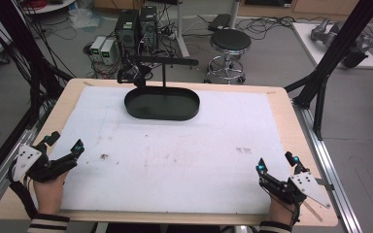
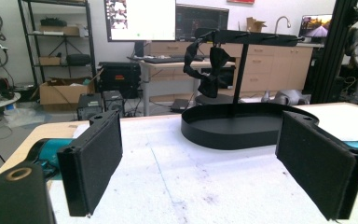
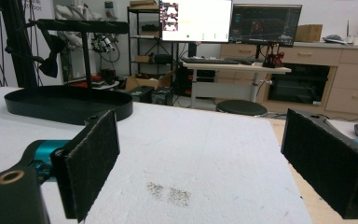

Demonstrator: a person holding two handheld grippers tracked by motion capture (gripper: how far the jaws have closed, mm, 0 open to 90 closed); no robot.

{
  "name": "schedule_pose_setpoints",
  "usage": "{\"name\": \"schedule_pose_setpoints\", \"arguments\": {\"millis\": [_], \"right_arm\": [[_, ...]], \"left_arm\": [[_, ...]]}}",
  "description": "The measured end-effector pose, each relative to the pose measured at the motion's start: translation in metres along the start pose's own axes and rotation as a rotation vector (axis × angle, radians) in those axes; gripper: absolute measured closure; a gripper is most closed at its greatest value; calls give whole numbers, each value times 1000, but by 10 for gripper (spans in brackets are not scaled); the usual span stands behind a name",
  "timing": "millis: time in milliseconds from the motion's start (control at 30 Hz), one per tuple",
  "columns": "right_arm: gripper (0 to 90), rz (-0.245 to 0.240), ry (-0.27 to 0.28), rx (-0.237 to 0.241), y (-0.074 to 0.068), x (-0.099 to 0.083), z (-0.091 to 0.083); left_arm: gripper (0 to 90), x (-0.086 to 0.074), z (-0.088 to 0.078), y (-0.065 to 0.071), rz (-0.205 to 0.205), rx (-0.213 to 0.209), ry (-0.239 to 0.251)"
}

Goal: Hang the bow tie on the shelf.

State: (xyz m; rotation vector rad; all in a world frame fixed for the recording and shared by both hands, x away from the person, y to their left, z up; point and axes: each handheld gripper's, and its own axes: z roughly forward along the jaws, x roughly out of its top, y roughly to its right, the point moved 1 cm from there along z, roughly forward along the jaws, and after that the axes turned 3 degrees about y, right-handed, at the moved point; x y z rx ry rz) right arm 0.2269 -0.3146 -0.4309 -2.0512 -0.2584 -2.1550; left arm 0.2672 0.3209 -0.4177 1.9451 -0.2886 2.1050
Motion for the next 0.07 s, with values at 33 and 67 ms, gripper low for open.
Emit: {"name": "schedule_pose_setpoints", "arguments": {"millis": [33,67], "right_arm": [[105,1,1,0,0,0,0],[105,1,1,0,0,0,0]], "left_arm": [[150,0,0,0,0,0,1],[150,0,0,0,0,0,1]]}}
